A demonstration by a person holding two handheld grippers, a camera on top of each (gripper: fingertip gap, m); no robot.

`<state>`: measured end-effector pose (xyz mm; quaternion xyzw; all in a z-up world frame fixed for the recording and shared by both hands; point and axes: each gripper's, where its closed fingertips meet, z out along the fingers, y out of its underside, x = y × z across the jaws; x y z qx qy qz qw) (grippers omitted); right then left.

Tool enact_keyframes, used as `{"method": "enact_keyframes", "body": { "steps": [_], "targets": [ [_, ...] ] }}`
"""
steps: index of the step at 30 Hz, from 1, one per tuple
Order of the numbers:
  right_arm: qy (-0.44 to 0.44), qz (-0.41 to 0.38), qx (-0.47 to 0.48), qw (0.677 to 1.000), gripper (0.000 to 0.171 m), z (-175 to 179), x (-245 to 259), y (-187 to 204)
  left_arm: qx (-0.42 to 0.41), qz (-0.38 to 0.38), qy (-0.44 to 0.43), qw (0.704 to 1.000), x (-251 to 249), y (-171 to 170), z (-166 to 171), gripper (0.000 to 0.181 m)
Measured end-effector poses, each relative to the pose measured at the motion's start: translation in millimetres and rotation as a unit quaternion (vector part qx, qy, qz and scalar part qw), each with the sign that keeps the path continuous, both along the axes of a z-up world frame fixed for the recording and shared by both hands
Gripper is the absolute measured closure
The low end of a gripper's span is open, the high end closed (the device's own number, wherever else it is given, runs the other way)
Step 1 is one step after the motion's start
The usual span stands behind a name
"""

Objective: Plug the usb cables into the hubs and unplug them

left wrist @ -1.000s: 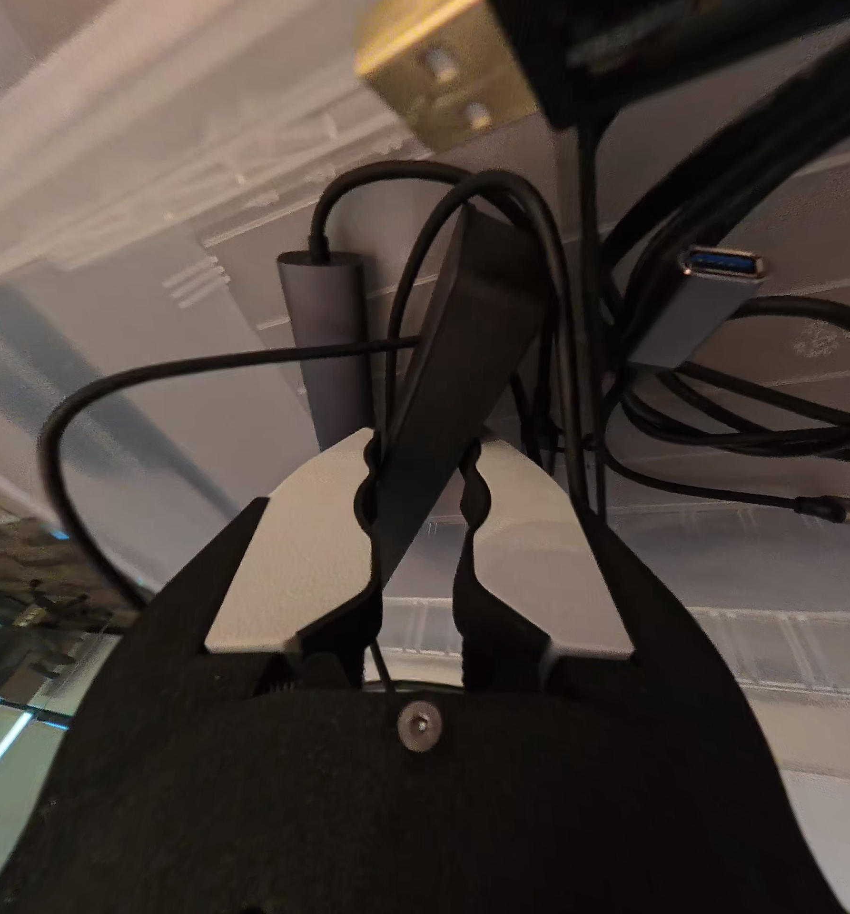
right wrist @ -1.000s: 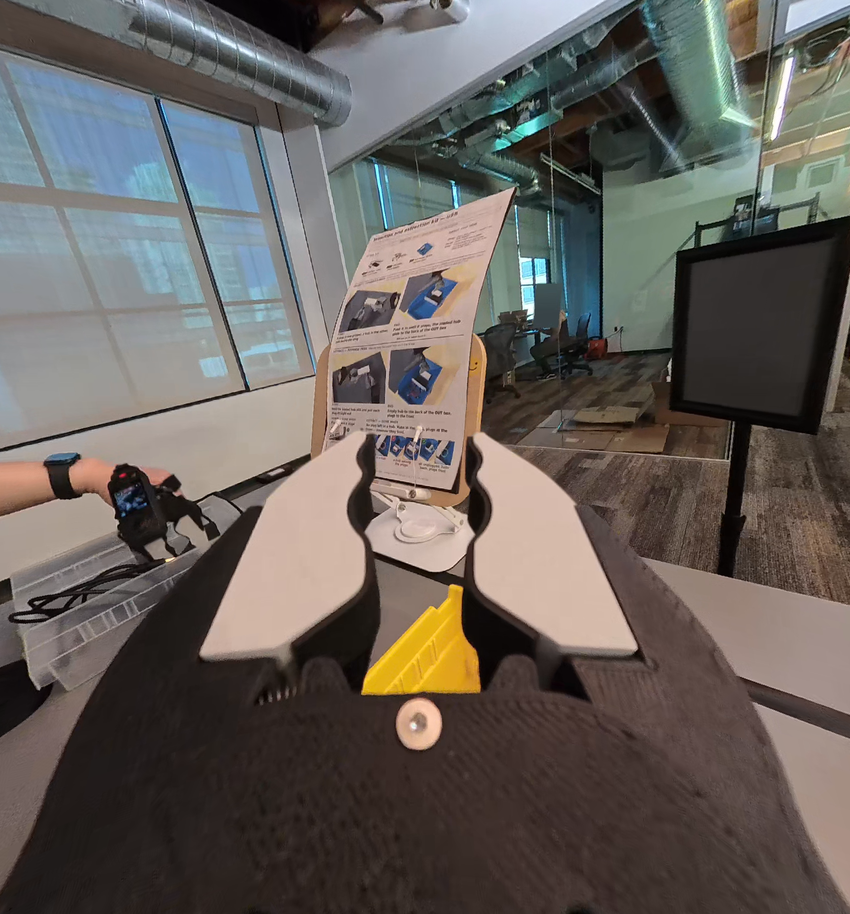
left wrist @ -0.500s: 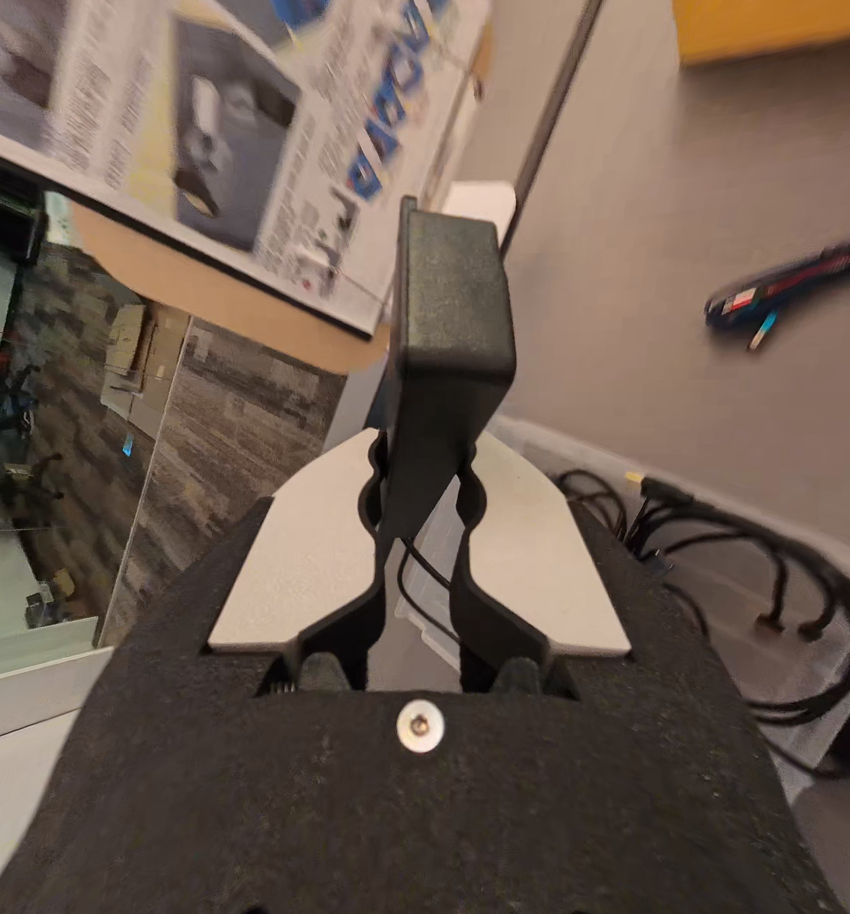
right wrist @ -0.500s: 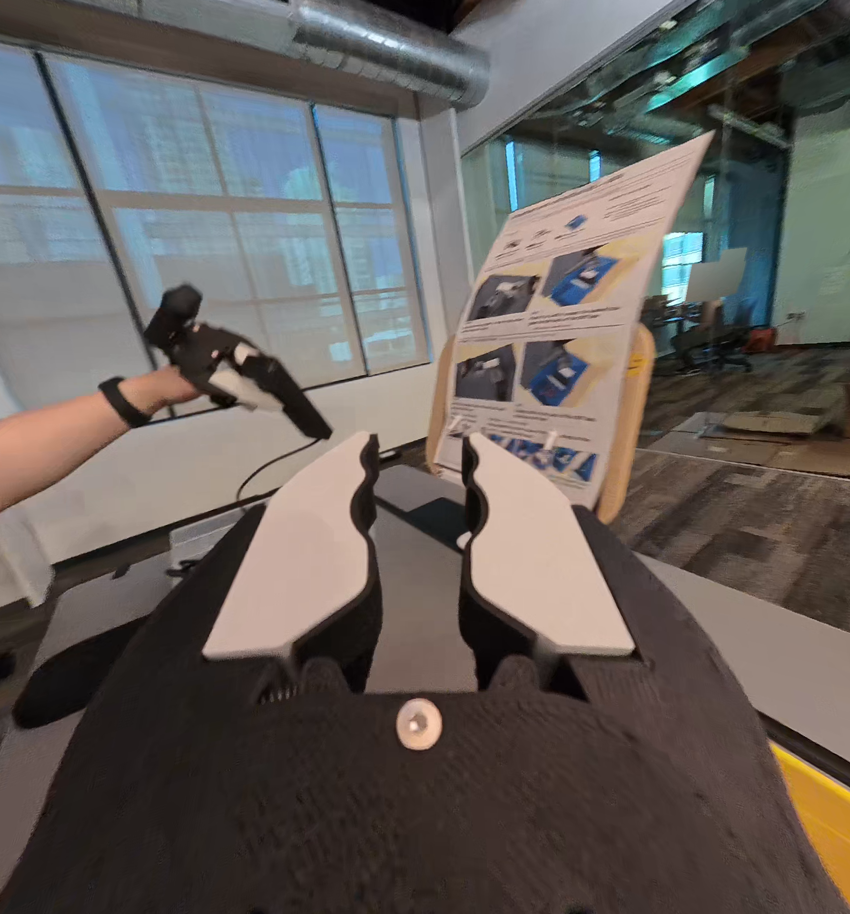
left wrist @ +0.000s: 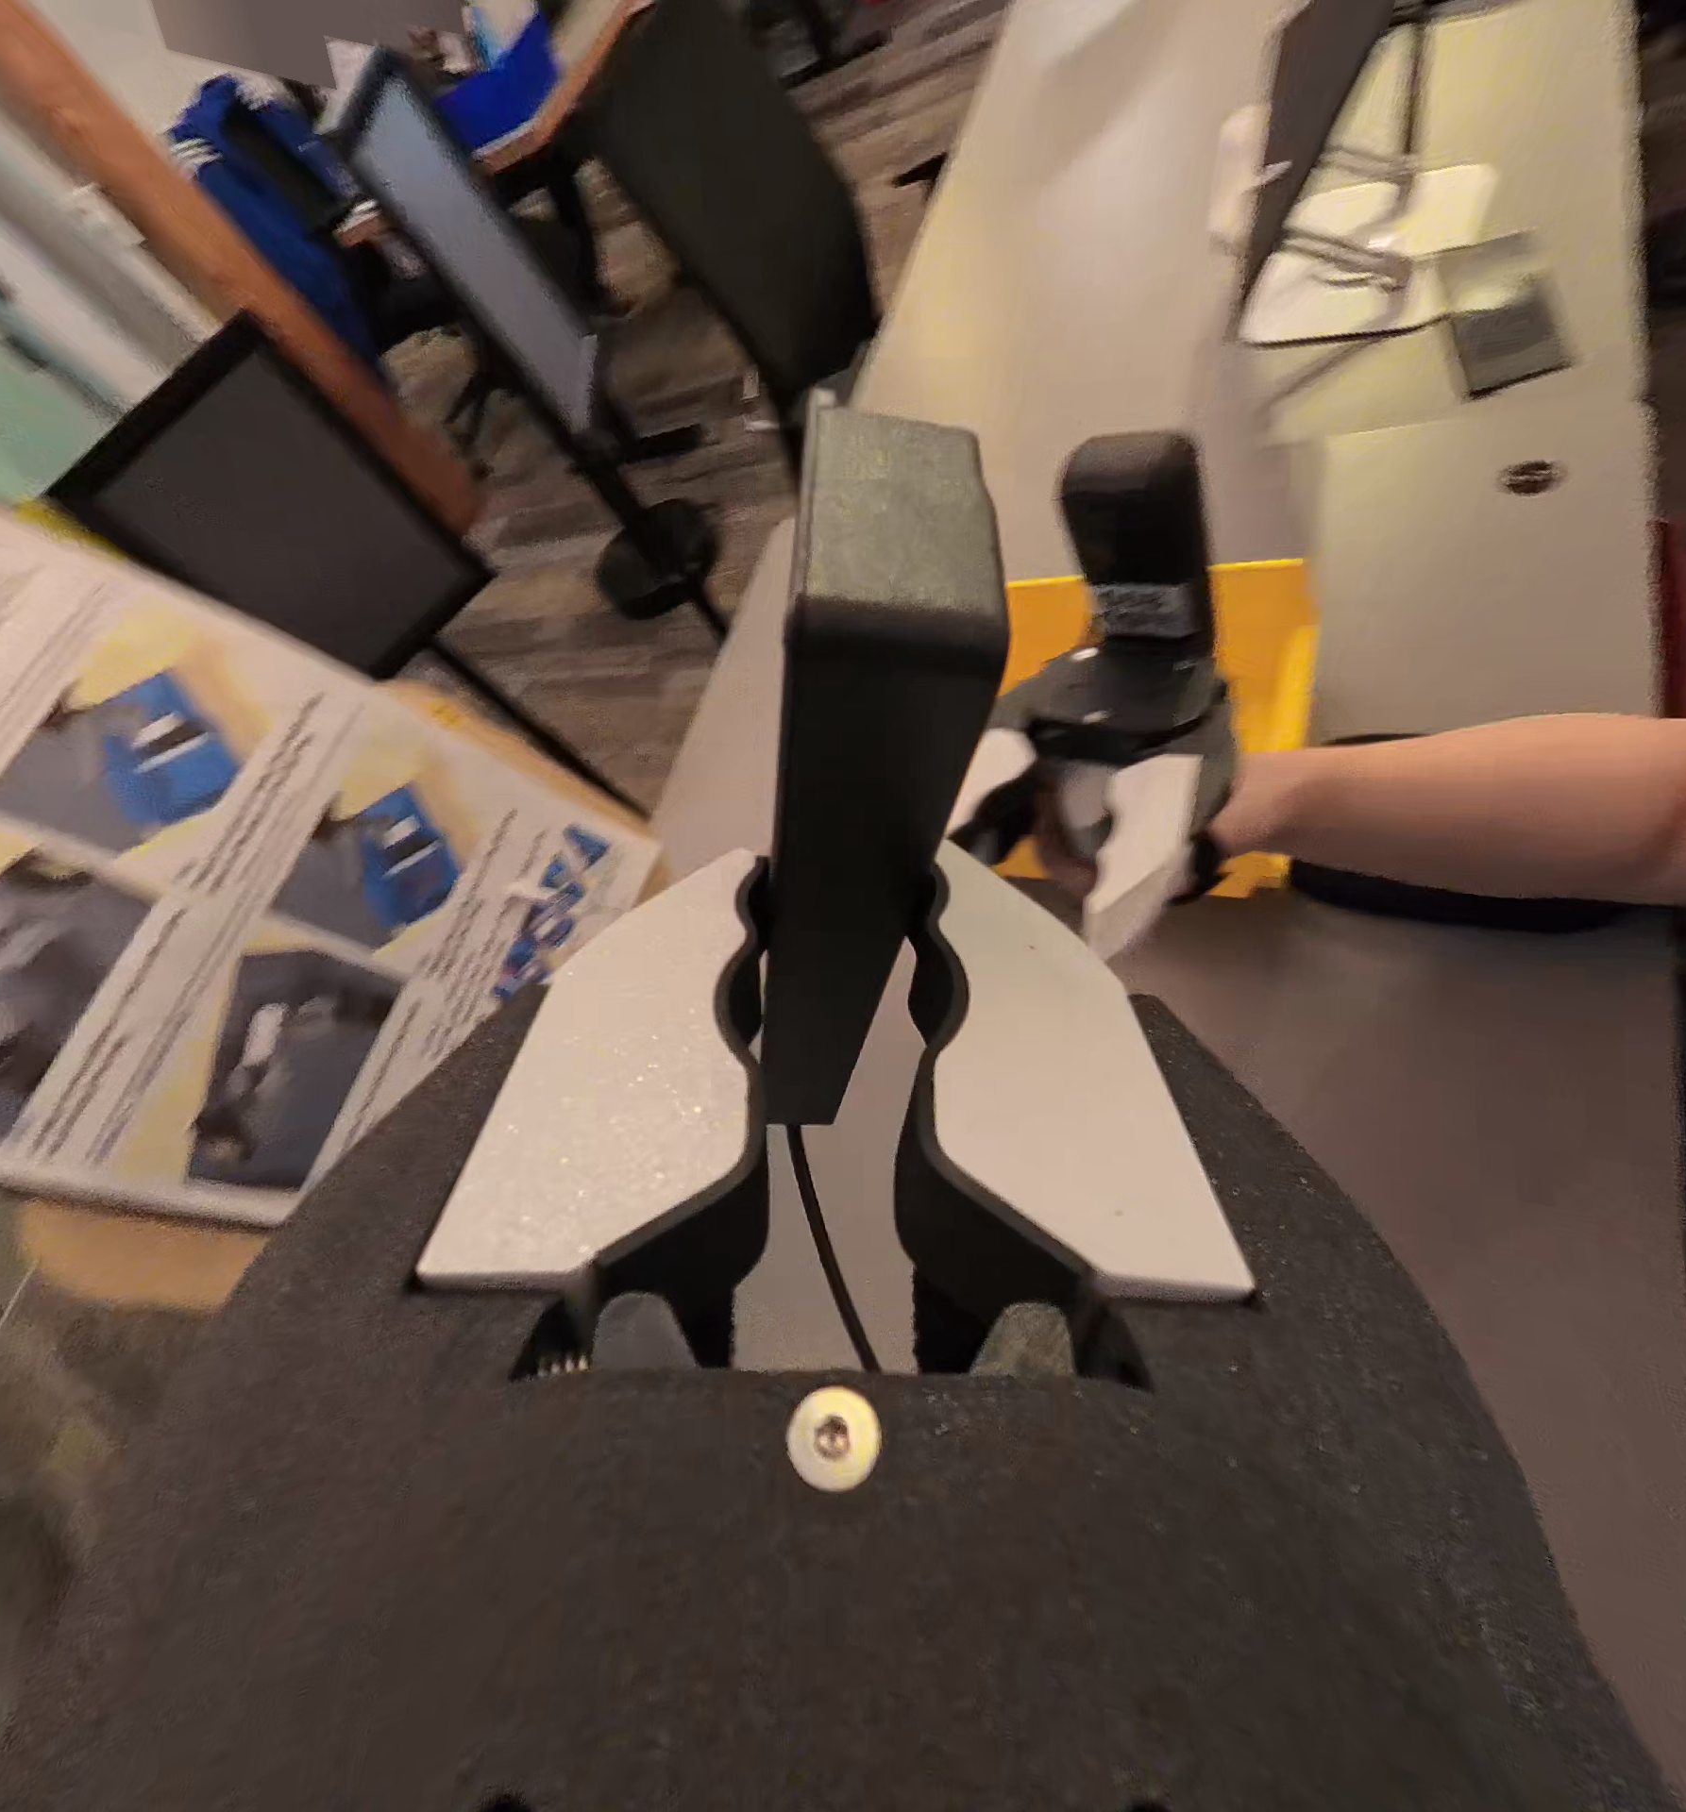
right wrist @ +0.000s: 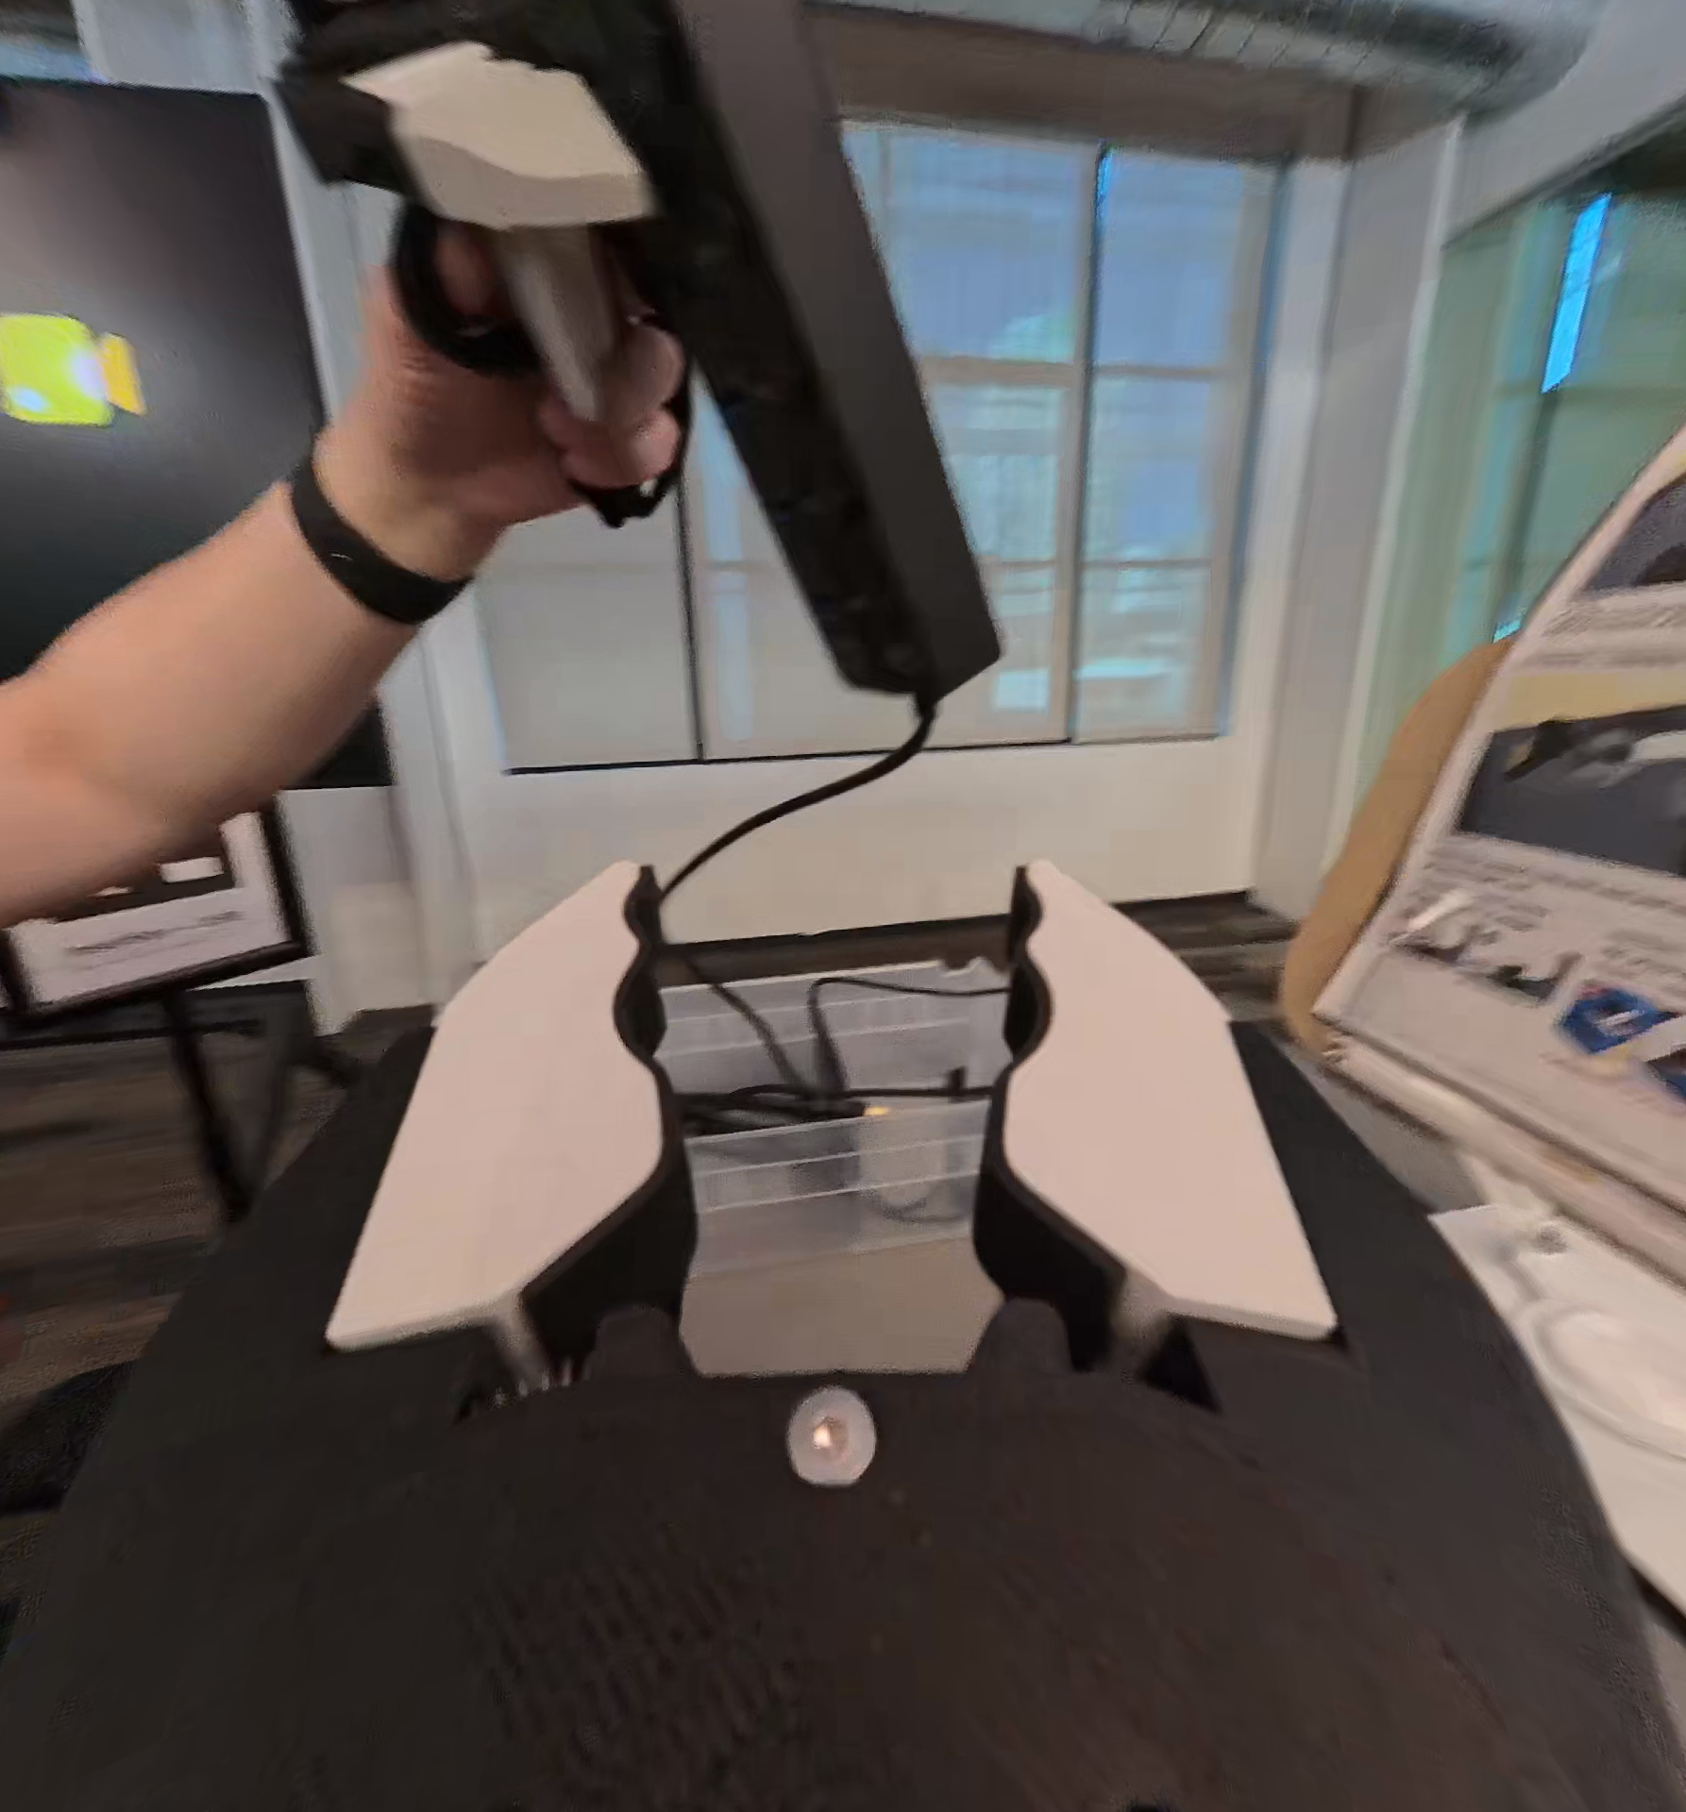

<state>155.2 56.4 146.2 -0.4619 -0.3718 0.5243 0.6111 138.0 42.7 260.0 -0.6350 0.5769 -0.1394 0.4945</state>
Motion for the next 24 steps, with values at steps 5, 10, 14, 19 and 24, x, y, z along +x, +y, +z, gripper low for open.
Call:
{"method": "enact_keyframes", "body": {
  "steps": [5, 10, 14, 19, 24],
  "targets": [
    [0.052, -0.002, 0.081, 0.995, 0.094, 22.0, 13.8, -21.9, -0.008, -0.062, 0.014, 0.998, 48.2, -34.8, -18.0, 0.156],
    [0.061, 0.033, 0.052, 0.996, 0.095, 13.6, 6.6, -19.1, -0.078, -0.114, -0.03, 0.99, 72.2, -56.5, -31.4, 0.155],
    [0.109, 0.14, 0.054, 0.983, 0.142, 11.4, 9.1, -37.6, -0.077, -0.111, -0.045, 0.99, 75.4, -52.1, -30.8, 0.155],
    [0.101, 0.126, 0.088, 0.983, 0.145, 17.9, 14.6, -42.6, -0.089, -0.124, -0.062, 0.986, 77.3, -53.5, -20.4, 0.156],
    [0.083, 0.071, 0.081, 0.991, 0.145, 27.9, 33.2, -31.3, -0.063, -0.078, -0.098, 0.99, 57.1, -41.4, -10.4, 0.132]
  ]
}}
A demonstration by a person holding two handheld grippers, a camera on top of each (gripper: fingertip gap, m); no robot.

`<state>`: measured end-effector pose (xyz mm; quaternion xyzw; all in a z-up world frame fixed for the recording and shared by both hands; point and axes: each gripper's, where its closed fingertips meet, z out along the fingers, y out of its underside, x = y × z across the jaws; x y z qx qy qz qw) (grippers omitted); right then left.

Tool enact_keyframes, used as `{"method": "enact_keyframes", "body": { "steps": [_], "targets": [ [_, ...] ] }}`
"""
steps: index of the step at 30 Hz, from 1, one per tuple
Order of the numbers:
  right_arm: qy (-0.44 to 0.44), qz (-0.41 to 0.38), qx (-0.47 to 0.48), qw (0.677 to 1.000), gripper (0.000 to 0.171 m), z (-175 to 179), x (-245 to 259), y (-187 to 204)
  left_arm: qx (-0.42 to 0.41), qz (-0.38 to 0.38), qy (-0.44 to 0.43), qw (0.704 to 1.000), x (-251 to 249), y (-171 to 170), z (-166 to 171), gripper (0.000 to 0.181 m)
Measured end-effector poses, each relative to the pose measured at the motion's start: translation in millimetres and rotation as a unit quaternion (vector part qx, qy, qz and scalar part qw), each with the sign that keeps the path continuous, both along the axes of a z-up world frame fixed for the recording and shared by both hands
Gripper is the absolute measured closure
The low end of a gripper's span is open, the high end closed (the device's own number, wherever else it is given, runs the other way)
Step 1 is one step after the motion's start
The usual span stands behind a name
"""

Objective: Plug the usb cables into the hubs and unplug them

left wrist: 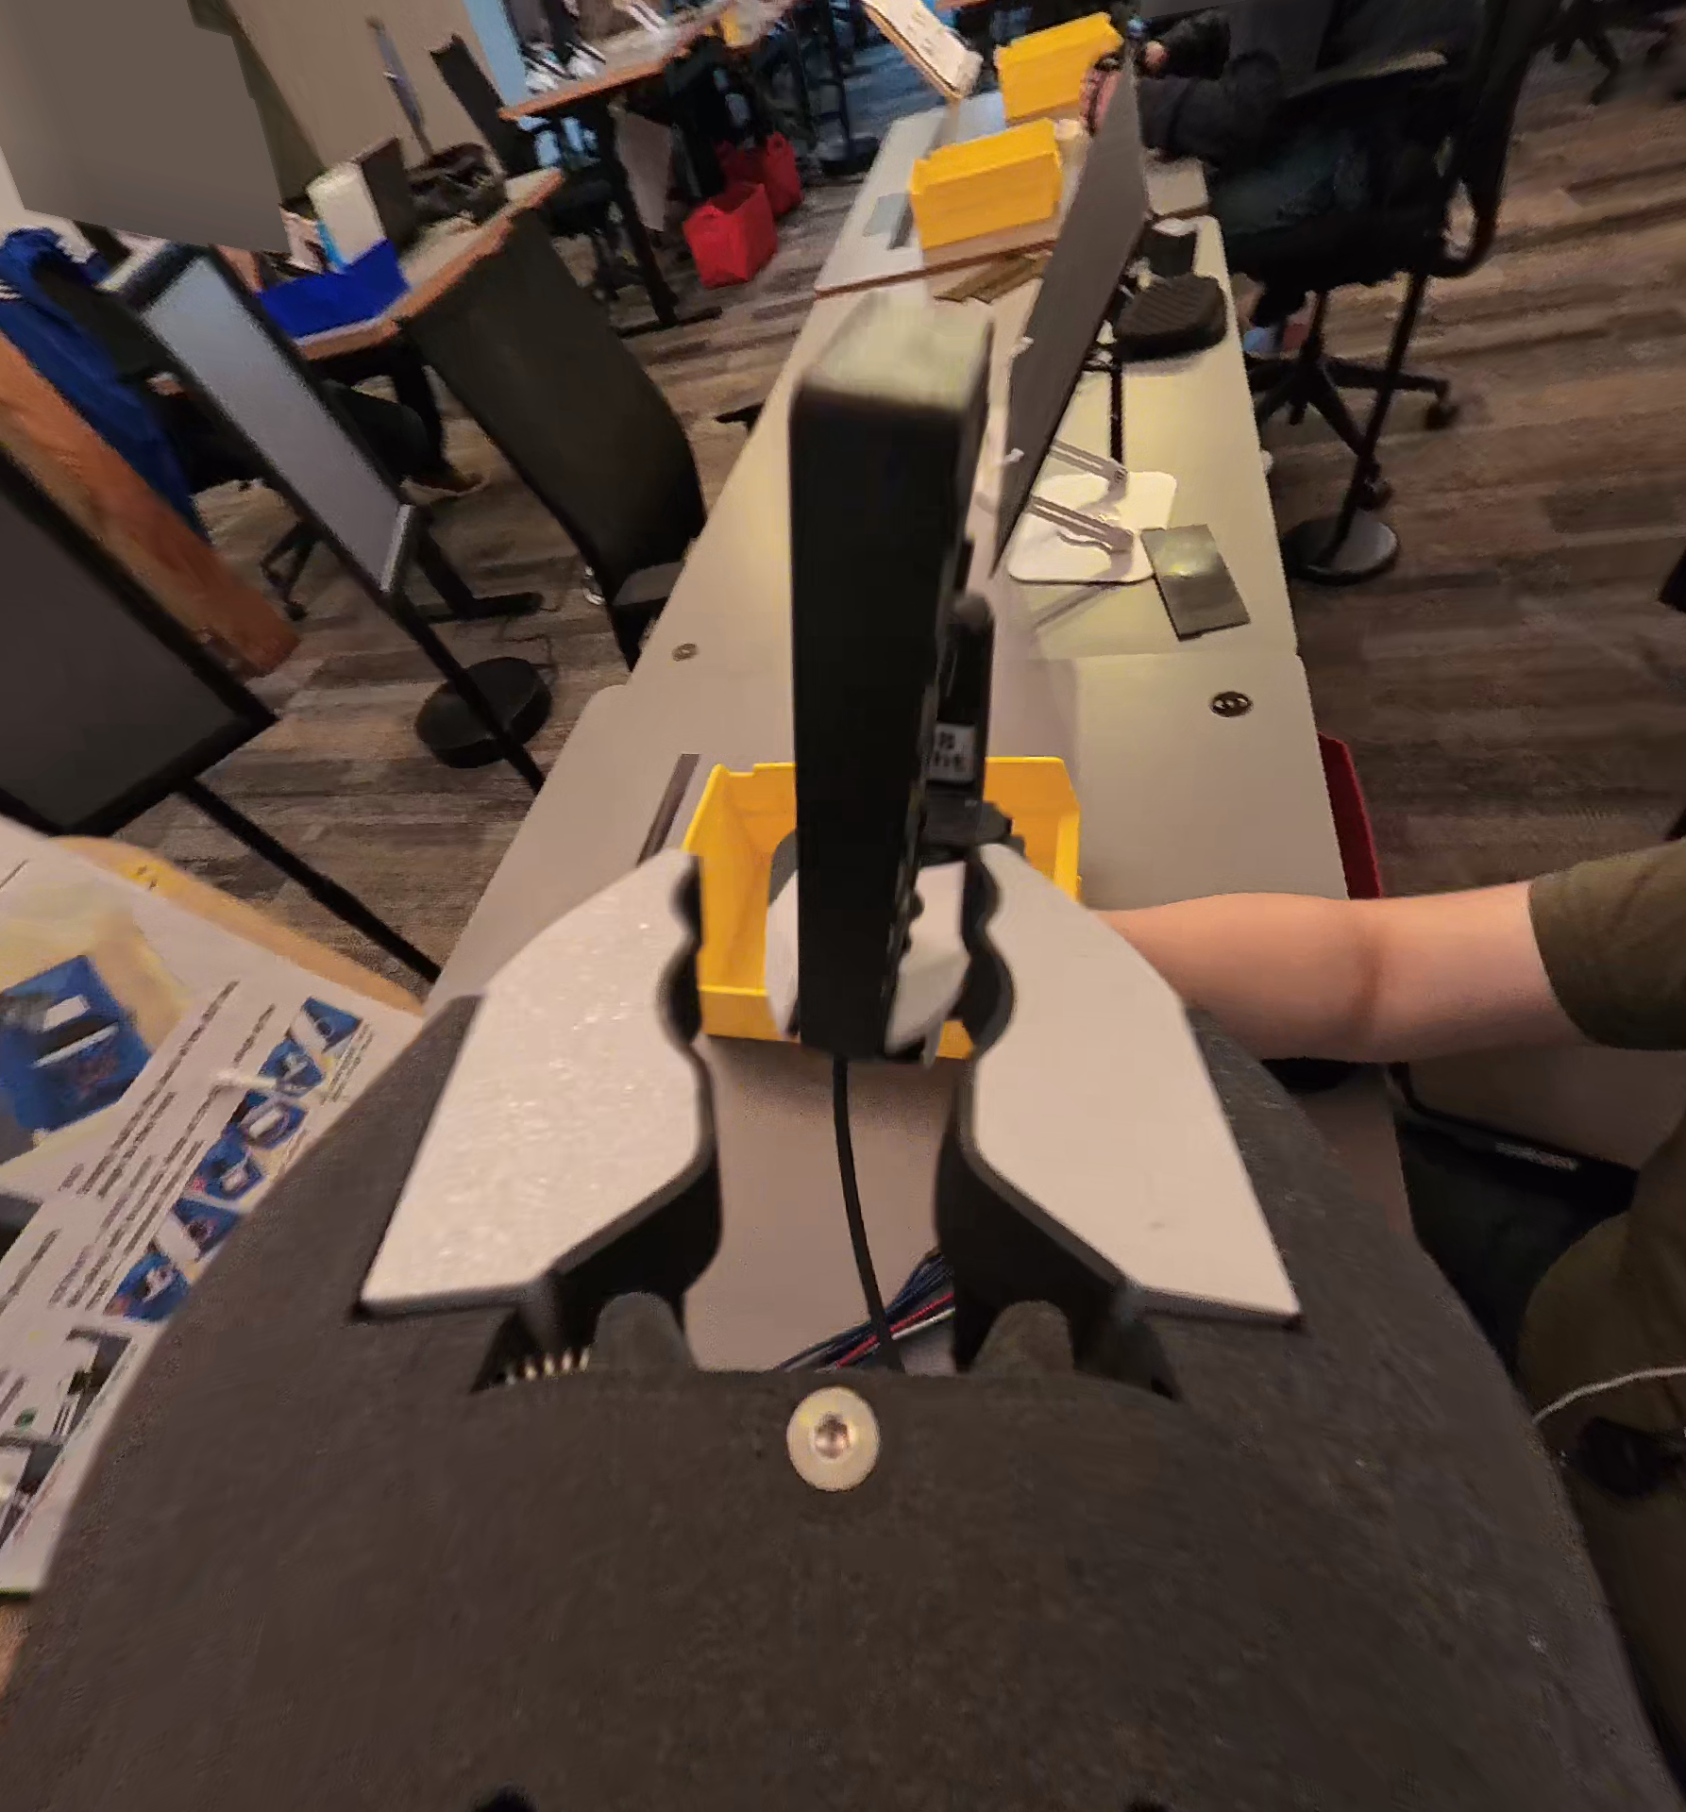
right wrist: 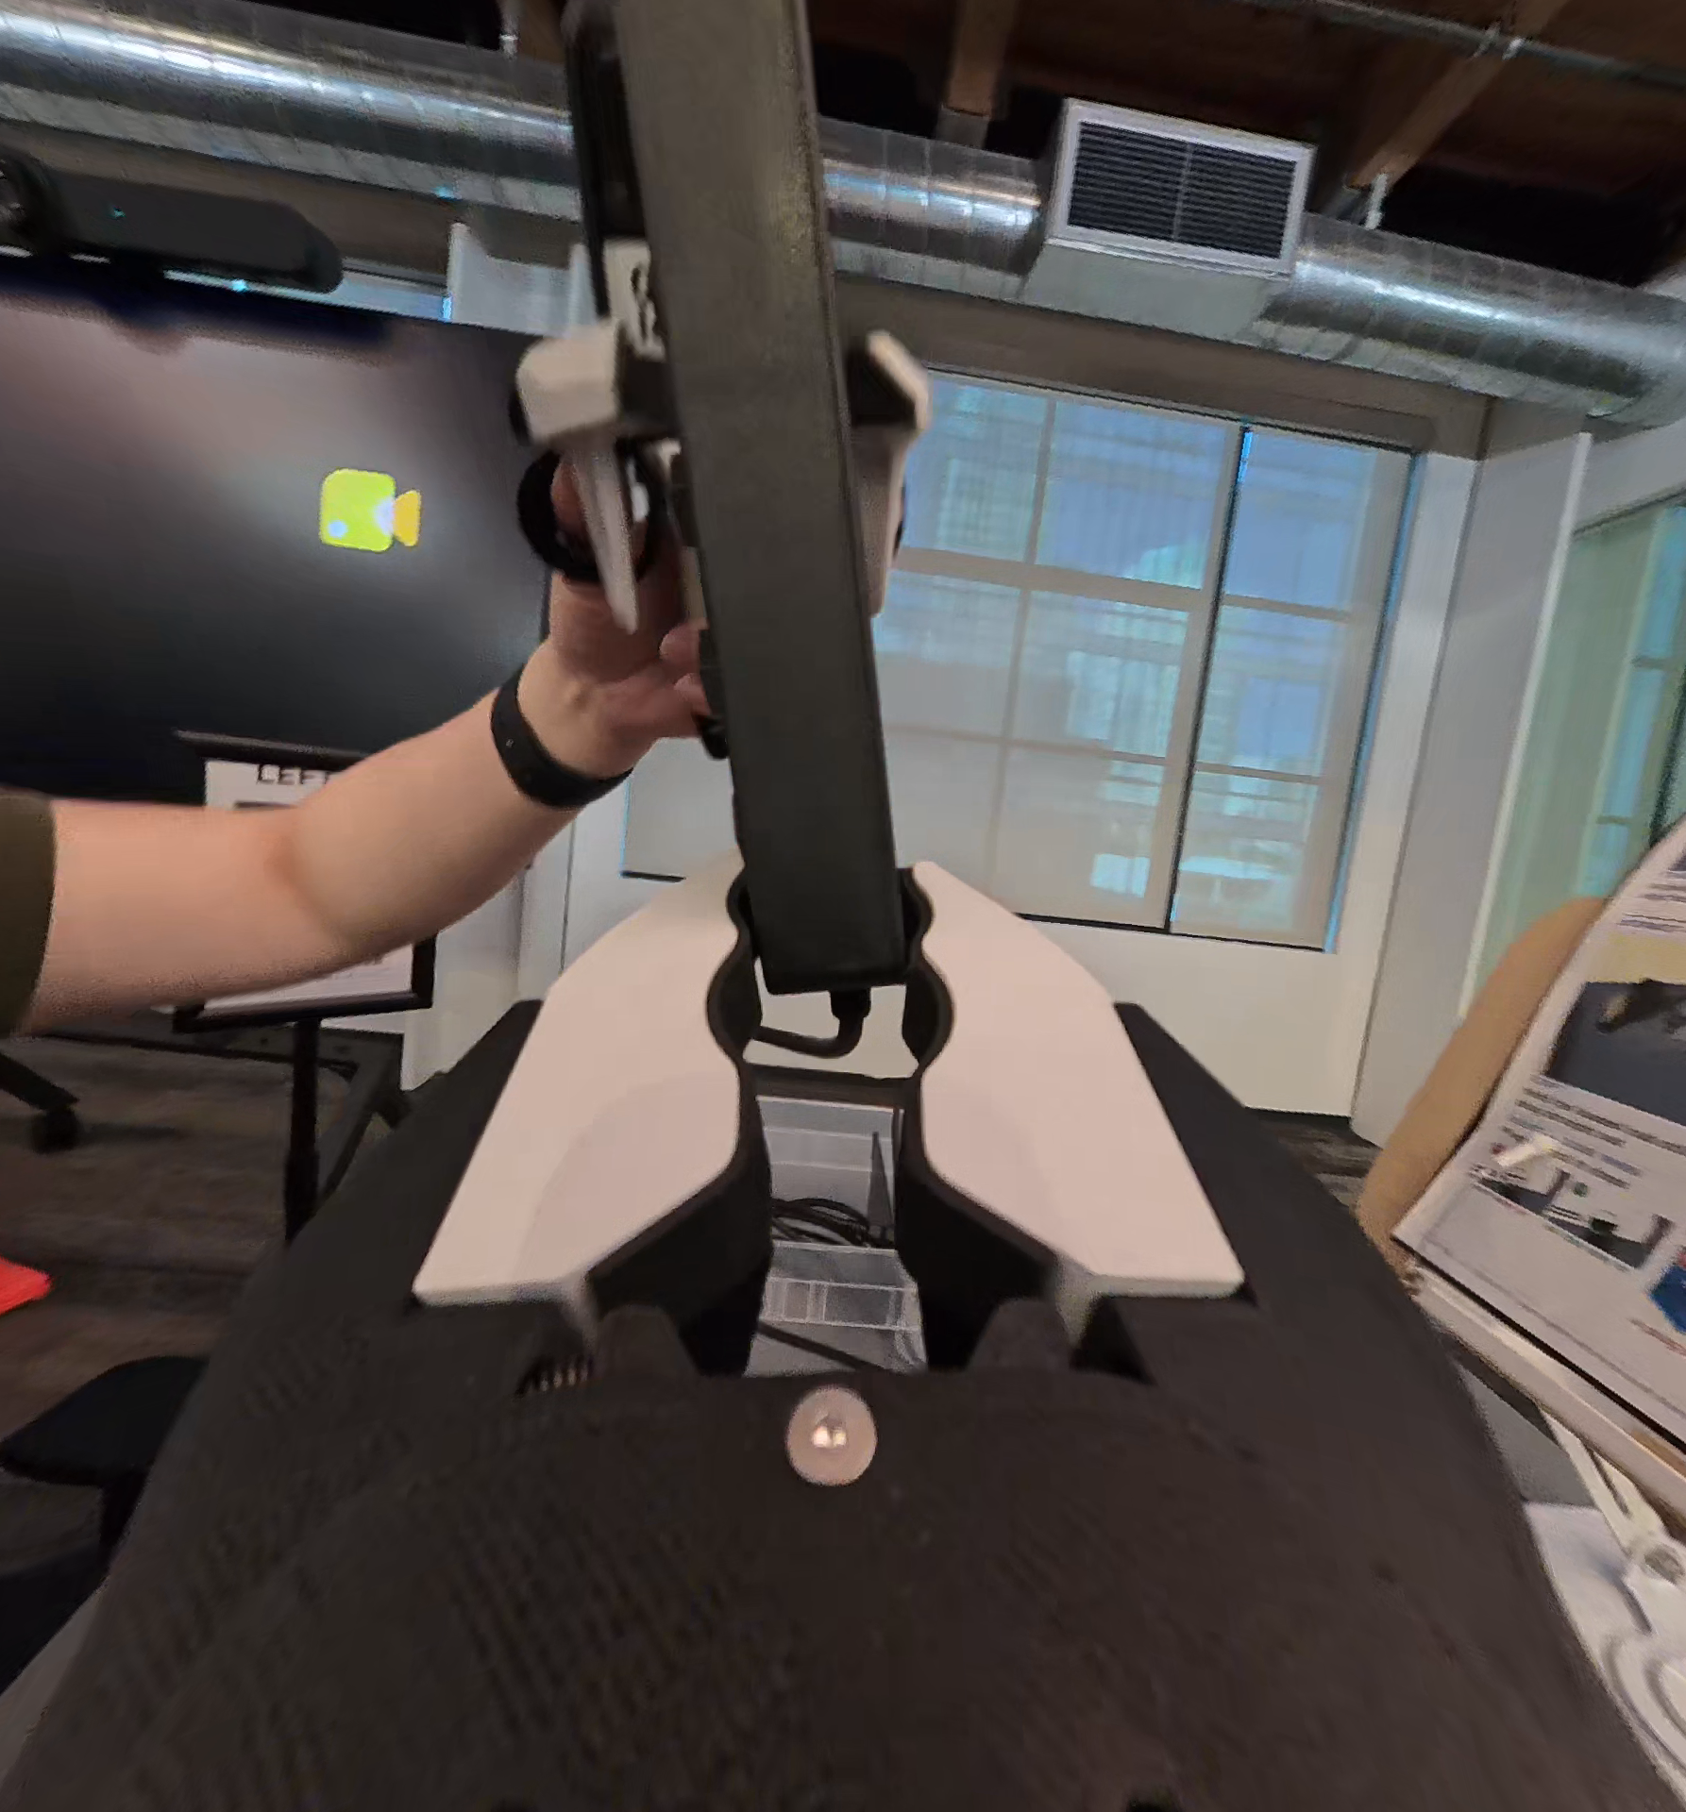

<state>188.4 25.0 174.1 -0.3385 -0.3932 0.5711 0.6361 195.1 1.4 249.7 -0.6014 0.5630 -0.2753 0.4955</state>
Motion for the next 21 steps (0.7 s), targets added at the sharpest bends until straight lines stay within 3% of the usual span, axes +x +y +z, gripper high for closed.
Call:
{"method": "enact_keyframes", "body": {
  "steps": [2, 5, 9, 13, 16, 21],
  "targets": [
    [-0.003, -0.033, -0.012, 0.999, 0.146, 8.1, 12.1, 4.7, -0.001, 0.024, -0.035, 0.999, -26.7, -0.4, 6.6, 0.12],
    [-0.03, -0.092, -0.017, 0.995, 0.145, 20.1, 27.6, 6.7, 0.001, 0.072, -0.113, 0.991, -88.7, -7.9, 6.7, 0.13],
    [-0.054, -0.133, -0.01, 0.99, 0.145, 41.1, 38.7, 3.8, 0.04, 0.181, -0.132, 0.974, -180.4, -11.6, -45.8, 0.132],
    [-0.095, -0.149, 0.009, 0.984, 0.146, 78.8, 40.6, 5.5, 0.072, 0.308, -0.095, 0.944, -259.0, 12.2, -99.2, 0.139],
    [-0.127, -0.181, 0.037, 0.975, 0.145, 106.2, 41.5, 2.2, 0.011, 0.363, -0.024, 0.931, -287.7, 47.0, -146.0, 0.127],
    [-0.154, -0.23, 0.044, 0.96, 0.145, 147.1, 50.2, -6.4, -0.04, 0.371, 0.001, 0.928, -276.3, 98.7, -188.6, 0.128]
  ]
}}
